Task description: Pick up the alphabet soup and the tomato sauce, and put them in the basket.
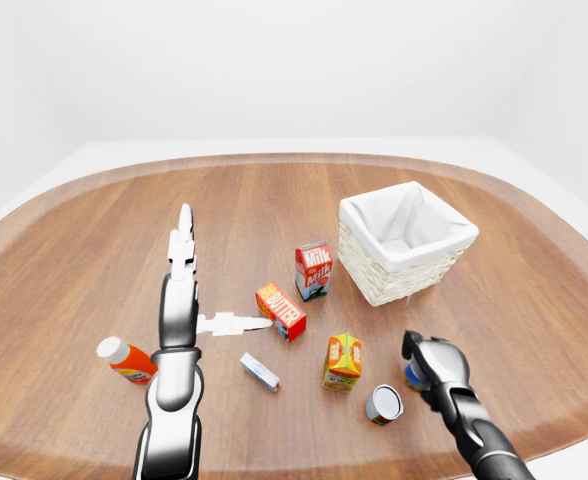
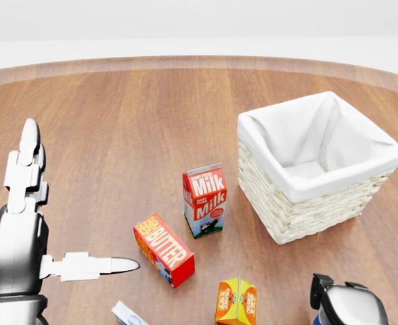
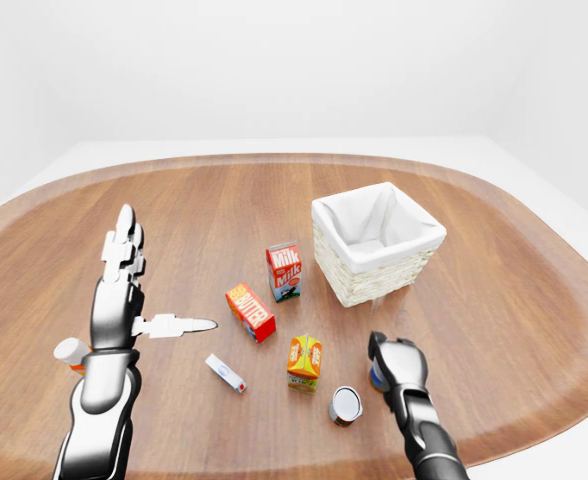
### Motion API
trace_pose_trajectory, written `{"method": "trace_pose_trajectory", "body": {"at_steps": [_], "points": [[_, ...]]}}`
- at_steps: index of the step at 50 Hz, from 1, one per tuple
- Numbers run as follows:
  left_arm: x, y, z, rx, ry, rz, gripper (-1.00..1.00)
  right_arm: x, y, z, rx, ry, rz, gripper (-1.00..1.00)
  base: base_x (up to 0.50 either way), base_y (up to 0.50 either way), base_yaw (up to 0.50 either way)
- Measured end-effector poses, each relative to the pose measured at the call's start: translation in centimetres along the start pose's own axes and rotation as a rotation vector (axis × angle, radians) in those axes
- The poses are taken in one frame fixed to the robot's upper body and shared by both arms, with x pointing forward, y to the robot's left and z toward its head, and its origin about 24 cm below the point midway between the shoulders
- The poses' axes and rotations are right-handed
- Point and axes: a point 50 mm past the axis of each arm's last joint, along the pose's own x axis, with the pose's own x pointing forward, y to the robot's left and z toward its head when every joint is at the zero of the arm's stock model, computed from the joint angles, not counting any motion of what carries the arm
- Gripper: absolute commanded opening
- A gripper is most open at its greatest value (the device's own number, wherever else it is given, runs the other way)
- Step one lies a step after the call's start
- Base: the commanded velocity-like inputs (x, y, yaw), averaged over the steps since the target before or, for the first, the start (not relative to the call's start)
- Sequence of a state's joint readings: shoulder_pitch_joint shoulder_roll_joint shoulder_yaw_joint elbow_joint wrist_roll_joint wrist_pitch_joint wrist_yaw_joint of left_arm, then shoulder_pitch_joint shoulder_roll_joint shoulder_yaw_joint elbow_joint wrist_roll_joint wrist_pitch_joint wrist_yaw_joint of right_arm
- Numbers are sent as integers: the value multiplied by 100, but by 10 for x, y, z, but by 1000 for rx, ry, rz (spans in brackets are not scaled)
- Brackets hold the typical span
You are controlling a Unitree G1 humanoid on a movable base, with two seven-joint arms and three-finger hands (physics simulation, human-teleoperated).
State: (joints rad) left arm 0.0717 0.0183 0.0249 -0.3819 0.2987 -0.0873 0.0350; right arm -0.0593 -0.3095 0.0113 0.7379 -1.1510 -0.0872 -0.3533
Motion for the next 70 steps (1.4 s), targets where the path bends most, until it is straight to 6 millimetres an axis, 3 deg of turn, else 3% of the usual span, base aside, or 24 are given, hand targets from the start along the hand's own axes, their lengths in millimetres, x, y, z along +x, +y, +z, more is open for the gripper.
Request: {"method": "trace_pose_trajectory", "body": {"at_steps": [24,70], "points": [[0,0,1,0,-2,0,100,-2,-11,2,41,-5,-33,-100,0,0,0],[0,0,1,0,-3,0,100,-13,-81,16,276,-26,-347,-100,0,0,0]]}}
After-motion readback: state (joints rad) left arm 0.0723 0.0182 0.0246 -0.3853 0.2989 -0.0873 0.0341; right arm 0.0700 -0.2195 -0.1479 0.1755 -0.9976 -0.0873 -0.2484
